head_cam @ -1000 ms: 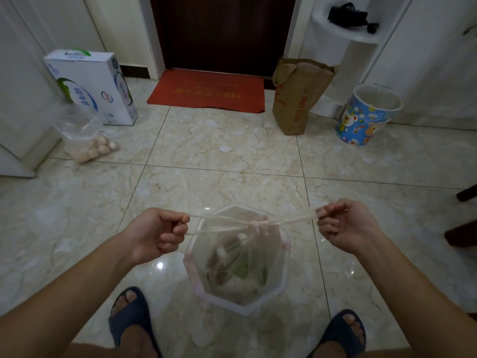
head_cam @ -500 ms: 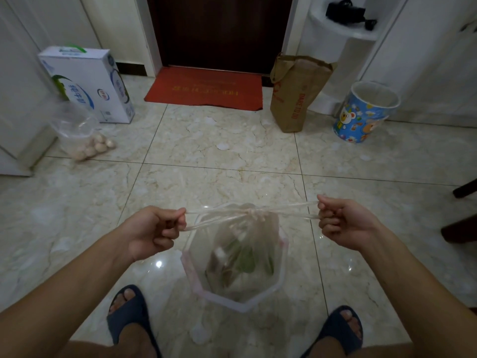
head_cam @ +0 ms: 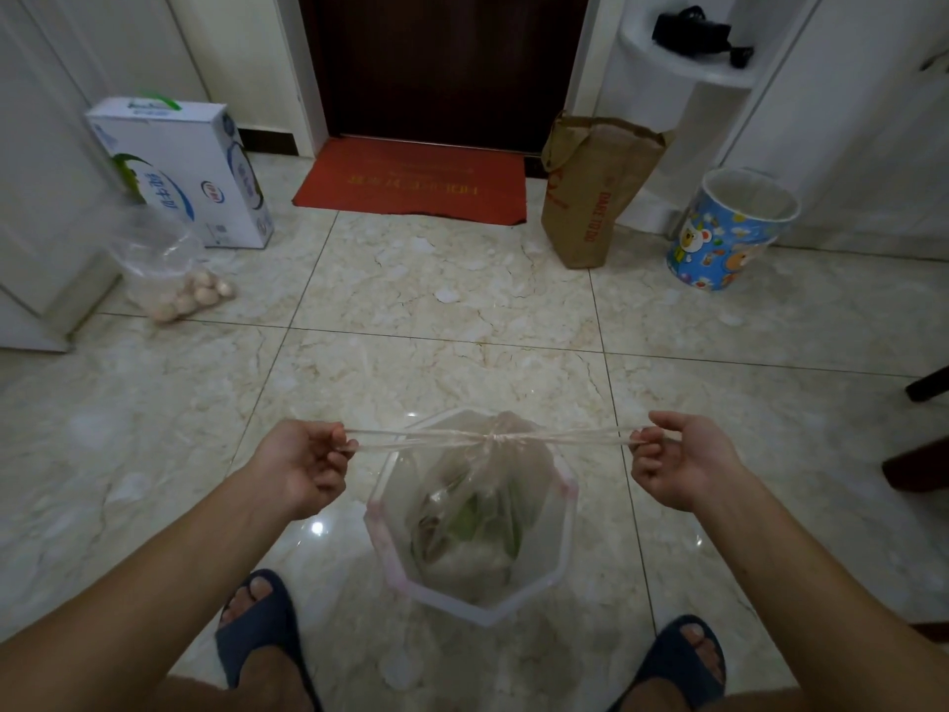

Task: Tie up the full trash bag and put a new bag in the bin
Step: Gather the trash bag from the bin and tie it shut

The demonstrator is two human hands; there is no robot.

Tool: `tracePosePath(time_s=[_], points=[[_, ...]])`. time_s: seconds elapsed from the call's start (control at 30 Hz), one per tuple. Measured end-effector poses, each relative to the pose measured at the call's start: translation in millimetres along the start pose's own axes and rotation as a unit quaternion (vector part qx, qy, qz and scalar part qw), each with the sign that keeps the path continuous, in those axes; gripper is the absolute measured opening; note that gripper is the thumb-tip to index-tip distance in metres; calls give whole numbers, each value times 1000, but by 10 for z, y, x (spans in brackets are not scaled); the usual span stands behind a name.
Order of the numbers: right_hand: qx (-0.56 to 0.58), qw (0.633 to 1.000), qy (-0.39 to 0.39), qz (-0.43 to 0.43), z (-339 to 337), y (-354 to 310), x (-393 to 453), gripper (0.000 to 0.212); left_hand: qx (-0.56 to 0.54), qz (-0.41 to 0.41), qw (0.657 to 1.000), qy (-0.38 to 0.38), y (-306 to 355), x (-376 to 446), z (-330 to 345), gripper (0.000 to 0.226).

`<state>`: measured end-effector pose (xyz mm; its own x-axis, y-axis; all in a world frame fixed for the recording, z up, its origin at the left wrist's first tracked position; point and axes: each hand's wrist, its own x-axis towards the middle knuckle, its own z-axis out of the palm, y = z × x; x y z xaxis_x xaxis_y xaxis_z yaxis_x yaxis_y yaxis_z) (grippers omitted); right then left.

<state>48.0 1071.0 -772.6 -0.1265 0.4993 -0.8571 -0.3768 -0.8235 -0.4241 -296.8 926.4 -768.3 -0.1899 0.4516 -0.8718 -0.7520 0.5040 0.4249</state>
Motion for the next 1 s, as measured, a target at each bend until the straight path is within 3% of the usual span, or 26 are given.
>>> tracePosePath(time_s=[0.17,0.3,0.4,0.53,0.63,0.77,0.9,1.0], points=[[-111,991,-2,-71,118,-22,-236,23,61,77,995,-30,122,-209,118,20],[-164,975,-66,-134,311,-5,-611,18,137,129,976,-112,205,-603,298,22],[-219,951,-125,-180,501,65,-958,14,218,179,946,-159,197,-921,480,30],[-307,905,-181,-230,759,197,-1398,26,281,213,917,-186,136,-1255,758,28],[-378,861,-190,-284,940,307,-1708,19,321,228,897,-199,105,-1476,926,33],[-420,831,-186,-314,1089,399,-1978,13,355,253,879,-193,68,-1749,1033,30],[-427,815,-159,-357,1185,338,-2091,8,354,249,880,-198,147,-1895,1090,28],[-457,773,-157,-411,1291,173,-2018,12,331,244,889,-200,312,-1878,1141,25]])
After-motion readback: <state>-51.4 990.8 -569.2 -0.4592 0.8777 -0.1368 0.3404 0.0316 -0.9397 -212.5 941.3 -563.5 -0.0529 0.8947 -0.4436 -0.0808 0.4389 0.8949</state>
